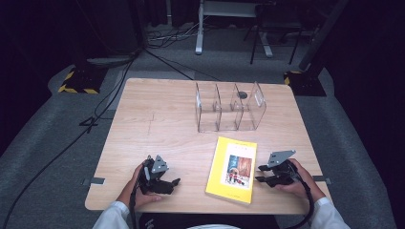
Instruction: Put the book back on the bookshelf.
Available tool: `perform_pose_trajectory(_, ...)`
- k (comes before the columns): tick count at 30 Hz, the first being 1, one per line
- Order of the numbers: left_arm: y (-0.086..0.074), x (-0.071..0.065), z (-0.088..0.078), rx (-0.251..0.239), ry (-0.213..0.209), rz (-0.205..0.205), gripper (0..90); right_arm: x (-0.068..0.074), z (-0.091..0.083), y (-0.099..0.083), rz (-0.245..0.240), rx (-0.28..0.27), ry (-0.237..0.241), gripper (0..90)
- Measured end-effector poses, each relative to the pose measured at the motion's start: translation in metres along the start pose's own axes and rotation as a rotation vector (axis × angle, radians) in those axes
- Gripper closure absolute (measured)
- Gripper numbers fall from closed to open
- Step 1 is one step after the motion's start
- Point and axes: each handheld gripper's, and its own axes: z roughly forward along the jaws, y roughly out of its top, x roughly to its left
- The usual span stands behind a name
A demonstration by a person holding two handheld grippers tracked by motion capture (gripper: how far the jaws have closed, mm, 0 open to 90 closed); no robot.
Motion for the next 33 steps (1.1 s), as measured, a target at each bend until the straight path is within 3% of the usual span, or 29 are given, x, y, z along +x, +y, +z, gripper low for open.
perform_pose_trajectory(2,0.001,-0.003,0.001,-0.001,-0.014,0.014,16.7,0.001,0.001,0.006,-0.007,0.032,0.018,64.8)
perform_pose_trajectory(9,0.005,-0.012,0.005,0.004,-0.040,0.044,15.1,0.005,0.007,0.031,-0.107,0.190,0.052,77.9)
perform_pose_trajectory(13,0.008,-0.018,0.008,0.006,-0.051,0.055,14.8,0.007,0.008,0.035,-0.113,0.220,0.075,81.2)
perform_pose_trajectory(17,0.011,-0.025,0.011,0.006,-0.065,0.070,14.8,0.008,0.007,0.032,-0.106,0.196,0.078,81.0)
perform_pose_trajectory(21,0.014,-0.031,0.015,0.007,-0.083,0.088,14.8,0.006,0.006,0.023,-0.072,0.120,0.092,82.1)
perform_pose_trajectory(25,0.017,-0.035,0.017,0.007,-0.091,0.097,14.8,0.007,0.006,0.016,-0.056,0.058,0.145,83.8)
perform_pose_trajectory(33,0.018,-0.037,0.018,0.007,-0.089,0.097,15.1,0.021,0.007,0.015,-0.071,0.021,0.146,85.1)
